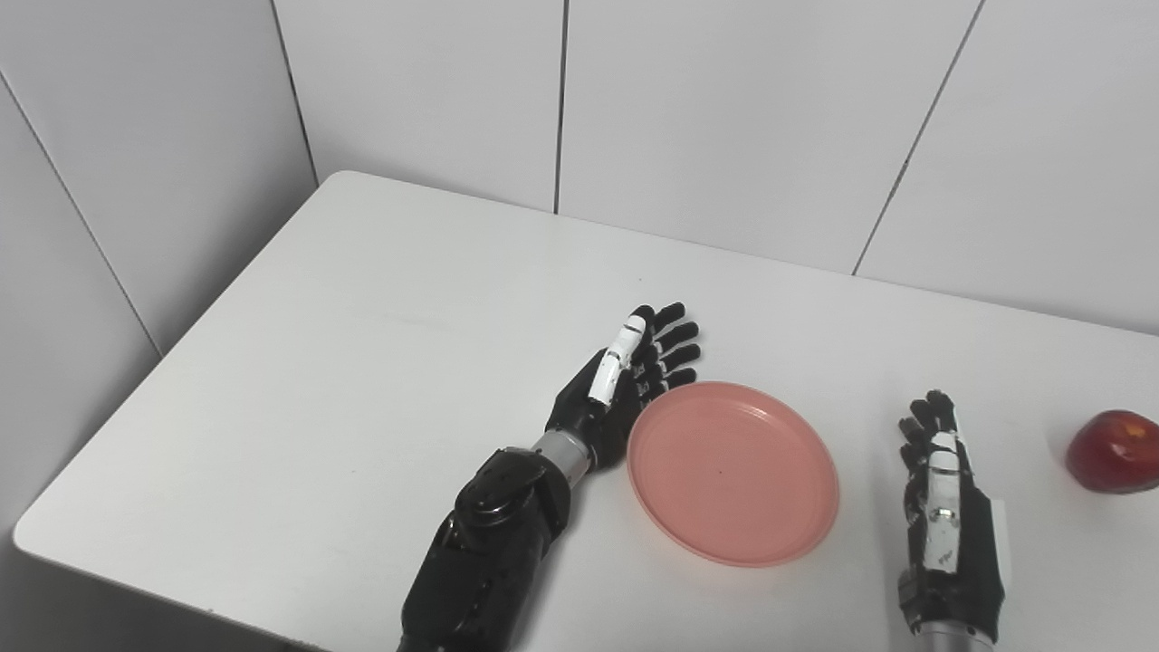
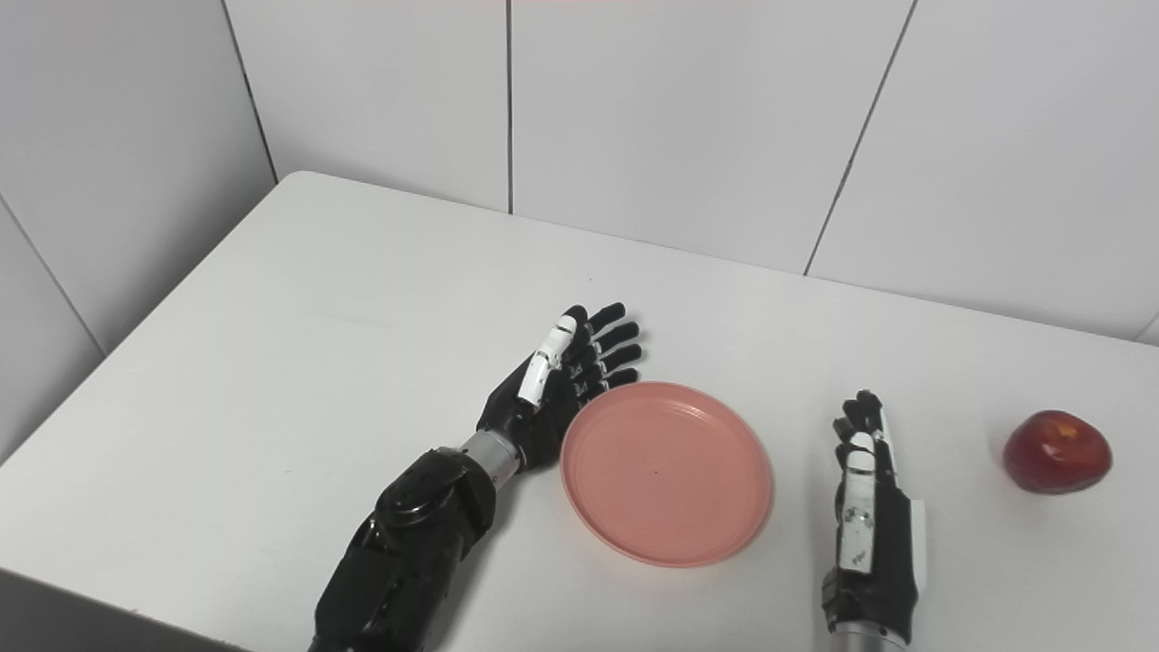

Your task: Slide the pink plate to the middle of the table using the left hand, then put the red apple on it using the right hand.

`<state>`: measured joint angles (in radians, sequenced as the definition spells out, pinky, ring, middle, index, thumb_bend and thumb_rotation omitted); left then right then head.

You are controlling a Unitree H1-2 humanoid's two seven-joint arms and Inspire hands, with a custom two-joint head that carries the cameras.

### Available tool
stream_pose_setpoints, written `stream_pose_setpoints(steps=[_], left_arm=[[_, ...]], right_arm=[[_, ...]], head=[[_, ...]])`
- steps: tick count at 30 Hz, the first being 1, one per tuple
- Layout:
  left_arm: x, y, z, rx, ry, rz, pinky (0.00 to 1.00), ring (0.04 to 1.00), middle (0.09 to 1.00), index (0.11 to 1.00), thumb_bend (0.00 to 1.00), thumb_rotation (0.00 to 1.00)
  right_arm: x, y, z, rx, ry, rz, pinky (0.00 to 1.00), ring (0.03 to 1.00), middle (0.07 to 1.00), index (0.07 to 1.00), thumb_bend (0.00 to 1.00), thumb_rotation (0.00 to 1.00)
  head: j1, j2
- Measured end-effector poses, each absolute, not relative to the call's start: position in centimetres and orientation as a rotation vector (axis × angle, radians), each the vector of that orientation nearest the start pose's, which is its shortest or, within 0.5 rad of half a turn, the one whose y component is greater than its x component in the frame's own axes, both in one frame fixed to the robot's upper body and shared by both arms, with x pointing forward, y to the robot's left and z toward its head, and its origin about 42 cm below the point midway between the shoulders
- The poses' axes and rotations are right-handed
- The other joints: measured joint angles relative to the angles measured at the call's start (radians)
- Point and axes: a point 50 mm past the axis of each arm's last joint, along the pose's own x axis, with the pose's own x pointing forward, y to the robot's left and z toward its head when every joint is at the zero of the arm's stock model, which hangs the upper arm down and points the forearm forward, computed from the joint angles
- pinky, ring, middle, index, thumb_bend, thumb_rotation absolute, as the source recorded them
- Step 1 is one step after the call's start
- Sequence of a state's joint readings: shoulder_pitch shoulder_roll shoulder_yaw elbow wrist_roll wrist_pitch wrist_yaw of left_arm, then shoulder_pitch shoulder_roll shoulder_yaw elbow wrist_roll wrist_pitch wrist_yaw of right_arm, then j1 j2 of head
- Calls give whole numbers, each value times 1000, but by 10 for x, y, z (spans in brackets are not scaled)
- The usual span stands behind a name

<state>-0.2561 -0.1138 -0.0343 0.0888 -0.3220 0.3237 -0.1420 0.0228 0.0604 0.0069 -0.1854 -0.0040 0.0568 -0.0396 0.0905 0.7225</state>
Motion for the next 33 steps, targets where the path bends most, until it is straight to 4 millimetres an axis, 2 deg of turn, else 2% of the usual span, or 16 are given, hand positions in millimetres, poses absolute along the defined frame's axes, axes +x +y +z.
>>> stream_pose_setpoints(steps=[4, 19, 20, 26, 30, 31, 33], left_arm=[[354, 122, 136, -408, 154, -352, 927, 925, 928, 916, 382, 1000], [349, 122, 137, -407, 158, -355, 930, 927, 929, 916, 375, 1000], [349, 122, 137, -407, 158, -355, 930, 925, 928, 916, 374, 1000], [348, 124, 137, -408, 156, -350, 933, 927, 933, 918, 373, 1000], [348, 127, 137, -407, 155, -342, 932, 921, 929, 918, 376, 1000], [348, 128, 137, -406, 154, -339, 930, 917, 926, 916, 376, 1000], [349, 131, 136, -401, 154, -335, 925, 913, 923, 914, 378, 1000]], right_arm=[[275, -191, 139, 50, -113, -45, 949, 930, 933, 936, 241, 1000], [275, -185, 142, 27, -110, -55, 979, 941, 945, 944, 242, 1000], [276, -186, 142, 26, -111, -55, 965, 936, 941, 939, 245, 1000], [279, -186, 145, 28, -123, -56, 951, 929, 935, 933, 252, 1000], [280, -186, 149, 11, -136, -55, 949, 928, 944, 939, 250, 1000], [281, -187, 151, 3, -145, -55, 945, 929, 942, 937, 253, 1000], [283, -188, 156, -26, -156, -59, 945, 935, 944, 938, 262, 1000]], head=[[-43, 9], [-84, 18], [-109, 21], [-127, 26], [-176, 40], [-207, 44], [-207, 44]])
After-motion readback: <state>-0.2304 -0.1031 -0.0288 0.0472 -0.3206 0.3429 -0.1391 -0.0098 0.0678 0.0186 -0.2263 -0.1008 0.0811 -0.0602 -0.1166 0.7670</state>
